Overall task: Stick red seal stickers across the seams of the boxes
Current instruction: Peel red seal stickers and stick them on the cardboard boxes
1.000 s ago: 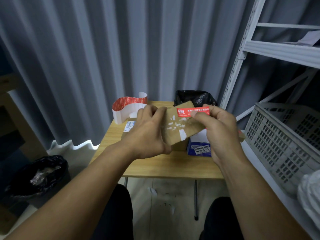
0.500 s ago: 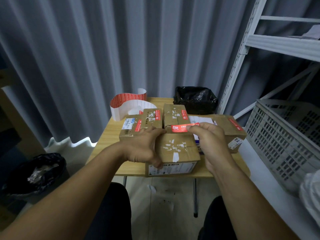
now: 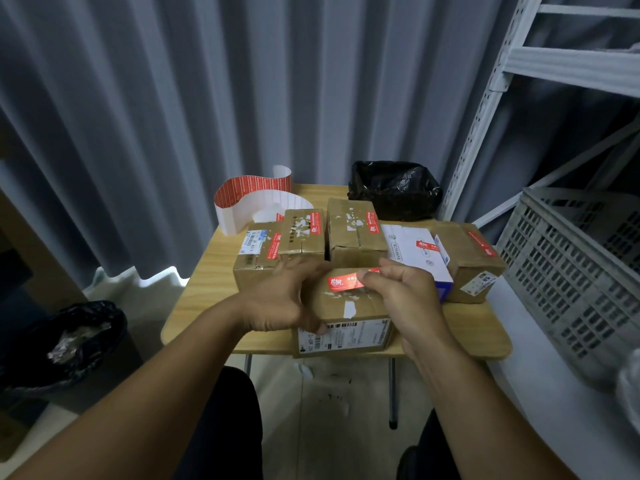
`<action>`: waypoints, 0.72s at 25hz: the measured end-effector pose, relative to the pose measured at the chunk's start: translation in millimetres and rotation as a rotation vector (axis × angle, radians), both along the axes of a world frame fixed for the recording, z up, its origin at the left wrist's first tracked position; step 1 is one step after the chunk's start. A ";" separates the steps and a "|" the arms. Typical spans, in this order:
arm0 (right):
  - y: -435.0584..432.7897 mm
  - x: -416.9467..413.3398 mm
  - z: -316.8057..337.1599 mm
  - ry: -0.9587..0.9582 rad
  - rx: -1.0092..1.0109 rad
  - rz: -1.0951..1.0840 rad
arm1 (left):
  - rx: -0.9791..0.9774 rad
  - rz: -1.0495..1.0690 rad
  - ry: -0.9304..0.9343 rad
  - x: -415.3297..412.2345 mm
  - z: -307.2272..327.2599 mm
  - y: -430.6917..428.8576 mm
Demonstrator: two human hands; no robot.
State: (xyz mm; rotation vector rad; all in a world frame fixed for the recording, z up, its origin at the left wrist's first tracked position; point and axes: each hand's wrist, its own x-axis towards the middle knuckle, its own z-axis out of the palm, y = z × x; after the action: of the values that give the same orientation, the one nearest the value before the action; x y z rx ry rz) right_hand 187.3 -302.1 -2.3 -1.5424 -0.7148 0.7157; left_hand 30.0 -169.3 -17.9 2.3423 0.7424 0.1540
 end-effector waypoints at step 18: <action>21.6 10.7 -11.8 -0.017 0.039 0.020 | -0.291 0.374 -0.305 8.1 27.9 -14.3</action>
State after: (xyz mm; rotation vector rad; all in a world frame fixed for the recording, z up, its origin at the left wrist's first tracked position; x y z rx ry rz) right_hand 198.0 -280.5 -14.1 -1.5089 -0.7540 0.7008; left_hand 38.0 -183.6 10.0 1.8353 0.9679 0.5184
